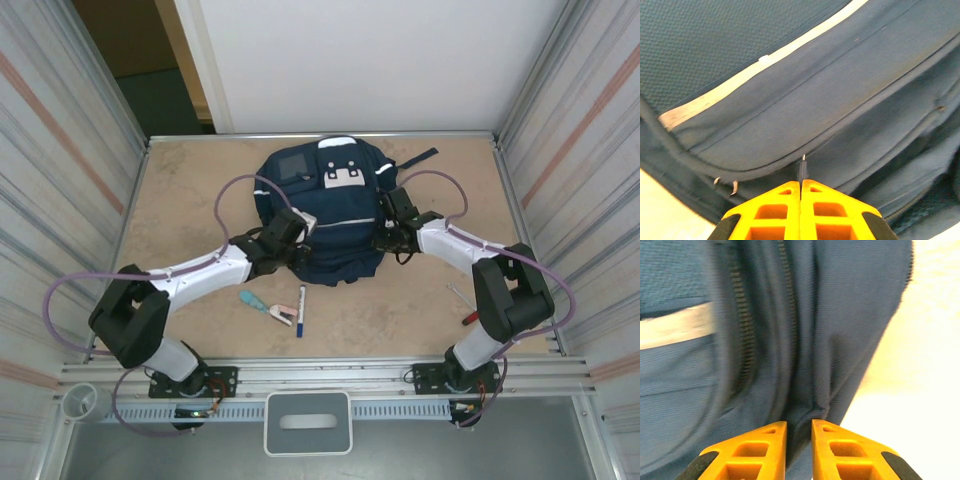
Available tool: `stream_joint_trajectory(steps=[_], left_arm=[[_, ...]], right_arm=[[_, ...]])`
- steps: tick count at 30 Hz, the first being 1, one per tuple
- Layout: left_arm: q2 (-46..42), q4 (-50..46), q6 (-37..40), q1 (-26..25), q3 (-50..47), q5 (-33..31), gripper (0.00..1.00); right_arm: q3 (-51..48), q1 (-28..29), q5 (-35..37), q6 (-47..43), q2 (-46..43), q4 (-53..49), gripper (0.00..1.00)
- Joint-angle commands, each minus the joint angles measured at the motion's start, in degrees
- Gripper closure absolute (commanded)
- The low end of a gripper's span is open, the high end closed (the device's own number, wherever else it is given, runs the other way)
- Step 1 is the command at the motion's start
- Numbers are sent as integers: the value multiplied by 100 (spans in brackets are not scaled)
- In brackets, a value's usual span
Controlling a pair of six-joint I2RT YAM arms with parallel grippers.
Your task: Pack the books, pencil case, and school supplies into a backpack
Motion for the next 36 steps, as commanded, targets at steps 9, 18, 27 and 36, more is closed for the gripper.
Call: stream_joint_trajectory(steps=[9,18,27,36], left_arm=[[-451,-244,43,293,-290,-79,100],[-540,-147,20,291,-343,78,100],[-604,-123,12,301,-455,-139,100],[-498,-471,224,558,-464,-918,100]], right_arm=[[-259,-159,-678,105,-797,-12,55],[-740,139,-1460,1120,-464,1063,36],[-782,134,-1070,1096,-79,1251,65],[-790,-401,-1234,283,-695,823,100]])
